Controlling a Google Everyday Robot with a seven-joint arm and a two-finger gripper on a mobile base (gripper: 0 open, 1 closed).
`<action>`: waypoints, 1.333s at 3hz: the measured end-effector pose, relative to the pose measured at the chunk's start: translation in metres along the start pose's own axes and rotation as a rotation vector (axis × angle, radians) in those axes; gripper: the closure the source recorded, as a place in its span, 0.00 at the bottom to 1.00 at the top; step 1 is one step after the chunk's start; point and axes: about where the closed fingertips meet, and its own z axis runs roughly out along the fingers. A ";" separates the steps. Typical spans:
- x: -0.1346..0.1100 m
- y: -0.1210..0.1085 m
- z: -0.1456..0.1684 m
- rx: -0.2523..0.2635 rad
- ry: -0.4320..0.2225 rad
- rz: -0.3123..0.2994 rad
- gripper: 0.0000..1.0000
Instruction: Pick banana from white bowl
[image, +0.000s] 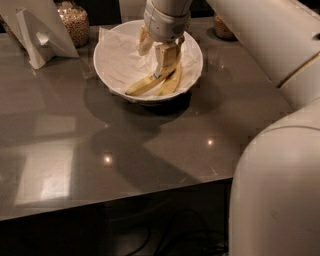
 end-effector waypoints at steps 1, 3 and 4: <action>0.007 0.007 0.009 -0.022 0.008 0.011 0.42; 0.018 0.013 0.022 -0.043 0.016 0.034 0.45; 0.026 0.013 0.029 -0.056 0.032 0.037 0.45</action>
Offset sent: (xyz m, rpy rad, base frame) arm 0.0008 -0.0254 -0.0298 -0.0456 0.0572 -0.0466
